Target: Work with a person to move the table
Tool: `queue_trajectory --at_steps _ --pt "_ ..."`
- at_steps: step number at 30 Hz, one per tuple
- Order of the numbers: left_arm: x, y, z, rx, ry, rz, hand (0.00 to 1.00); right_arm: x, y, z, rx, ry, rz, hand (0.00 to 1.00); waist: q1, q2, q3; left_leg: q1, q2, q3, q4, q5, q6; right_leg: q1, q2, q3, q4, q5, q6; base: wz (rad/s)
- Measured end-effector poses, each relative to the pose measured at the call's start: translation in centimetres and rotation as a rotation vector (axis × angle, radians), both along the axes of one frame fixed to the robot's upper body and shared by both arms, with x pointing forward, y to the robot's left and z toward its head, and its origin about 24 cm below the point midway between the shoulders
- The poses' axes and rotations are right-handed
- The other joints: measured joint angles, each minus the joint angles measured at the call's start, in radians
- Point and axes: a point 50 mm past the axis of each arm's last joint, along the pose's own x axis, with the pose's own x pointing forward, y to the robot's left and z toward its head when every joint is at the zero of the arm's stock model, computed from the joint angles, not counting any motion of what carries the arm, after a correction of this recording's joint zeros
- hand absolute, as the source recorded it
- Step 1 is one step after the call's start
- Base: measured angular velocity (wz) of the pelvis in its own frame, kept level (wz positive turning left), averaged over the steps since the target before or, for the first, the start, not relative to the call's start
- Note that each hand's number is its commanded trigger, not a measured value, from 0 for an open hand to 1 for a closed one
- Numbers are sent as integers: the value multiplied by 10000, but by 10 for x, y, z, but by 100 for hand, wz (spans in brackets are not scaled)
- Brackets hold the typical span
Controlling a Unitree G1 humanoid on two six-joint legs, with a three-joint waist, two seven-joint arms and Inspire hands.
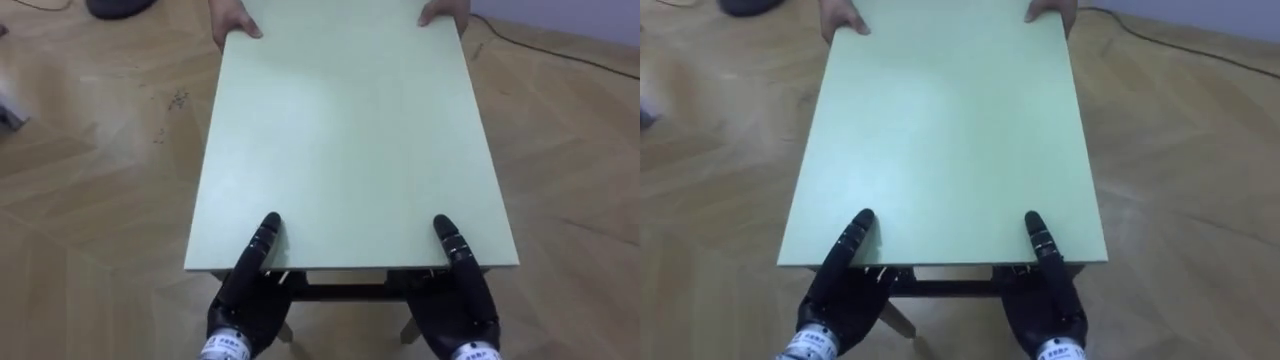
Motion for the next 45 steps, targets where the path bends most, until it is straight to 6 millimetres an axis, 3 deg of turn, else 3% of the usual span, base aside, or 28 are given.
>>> queue_trajectory --at_steps 2,6,10,12,13,15,16,17,18,19,22,26,29,33,35,36,37,38,40,41,42,43,44,45 --pt "0 0 0 -16 6 11 100 1 0 1 -36 15 39 100 315 -1 0 -12 -54 -48 0 -3 5 58 -7 -83 121 -55 38 25" --pt "-3 -1 -1 -145 51 311 100 9 1 4 -322 -28 274 100 413 2 4 -83 -242 -335 6 -12 34 227 -117 -93 292 -175 145 34" --pt "-4 -5 -1 -339 100 397 100 12 0 6 -464 -131 221 100 736 -13 11 -143 -536 -667 156 -114 222 213 -493 -82 1015 -571 343 40" --pt "-3 -5 -1 -338 71 407 100 12 0 6 -427 -132 205 100 702 -28 22 -244 -712 -1015 289 -154 306 212 -652 -6 1437 -710 461 66" --pt "-4 -5 -1 -324 71 417 100 11 0 5 -430 -79 194 100 583 -27 28 -265 -835 -1371 363 -170 366 166 -738 265 1897 -768 456 86" --pt "-3 -3 -1 -153 18 371 100 8 1 3 -315 62 118 100 365 -58 70 -324 -953 -2266 585 -200 420 -220 -650 1662 2802 -942 212 111" --pt "-2 -1 0 20 -50 315 100 6 4 2 -174 122 97 100 89 -105 70 -479 -1123 -2945 718 -176 421 -530 -136 3054 2697 -1323 3 111" --pt "-2 1 0 97 -61 317 100 6 5 2 -107 141 142 100 30 -152 70 -527 -1212 -3135 720 -138 427 -712 76 3595 2383 -1415 -57 127" --pt "-2 4 -1 196 -49 291 100 6 6 1 -80 163 192 100 -58 -219 89 -585 -1442 -3461 795 -76 382 -1028 349 4389 1907 -1087 70 126" --pt "-3 2 -2 146 38 250 100 4 4 0 -118 250 144 100 -284 -200 54 -606 -1680 -3687 817 32 354 -931 325 4261 1904 -1106 85 108" --pt "-4 2 -2 164 47 249 100 4 4 0 -74 294 132 100 126 -225 54 -627 -1575 -3709 658 105 281 -708 377 3707 1540 -975 15 50" --pt "-4 4 -2 199 85 272 100 6 6 1 -126 328 224 100 687 -287 52 -614 -1600 -4233 446 271 274 -178 679 3636 582 -581 -93 38" --pt "-5 7 -1 184 -2 491 100 11 9 3 -150 255 395 100 921 -316 54 -607 -1677 -4390 384 332 299 80 738 3602 278 -549 -122 39" --pt "-5 11 3 232 -175 691 100 15 13 6 -77 127 566 100 936 -356 51 -651 -1837 -4431 359 384 385 408 774 3669 25 -592 -124 58" --pt "-4 13 4 269 -249 849 100 18 17 6 -28 73 697 100 933 -377 51 -689 -1985 -4696 360 438 438 574 800 3651 -98 -598 -127 54" --pt "-4 14 4 286 -268 881 100 18 17 6 0 91 724 100 916 -378 49 -708 -2037 -4691 374 452 457 620 792 3567 -101 -598 -129 74" --pt "-4 15 5 358 -319 895 100 16 19 5 80 126 739 100 753 -374 48 -766 -2101 -4594 373 514 515 738 780 3155 -109 -601 -131 96" --pt "-3 18 5 490 -364 892 100 16 21 5 217 146 729 100 513 -372 45 -835 -2061 -4267 308 609 604 782 788 2872 -102 -612 -148 106" --pt "-1 18 6 508 -418 856 100 16 21 5 297 162 702 100 316 -459 20 -787 -2118 -4208 -167 871 452 853 724 2652 -282 -611 -153 81" --pt "-1 18 6 490 -393 878 100 17 20 6 257 125 712 100 344 -497 23 -706 -2163 -4227 -515 1070 177 850 650 2603 -427 -534 -70 46" --pt "-1 17 6 471 -383 877 100 18 20 6 225 101 719 100 341 -499 25 -705 -2181 -4199 -584 1118 85 844 600 2515 -459 -508 -39 21" --pt "-2 17 5 450 -319 892 100 18 20 6 194 151 728 100 311 -558 59 -784 -2141 -3832 -466 1036 -52 889 377 2228 -500 -497 4 35" --pt "-2 17 5 463 -291 902 100 17 21 5 201 216 730 100 189 -638 91 -1293 -1631 -2451 1375 -108 -90 981 282 1907 -520 -532 52 32" --pt "-2 18 5 481 -254 905 100 17 21 5 207 268 735 100 215 -637 91 -1412 -1156 -1851 2363 -814 118 1040 317 1773 -440 -582 108 19"
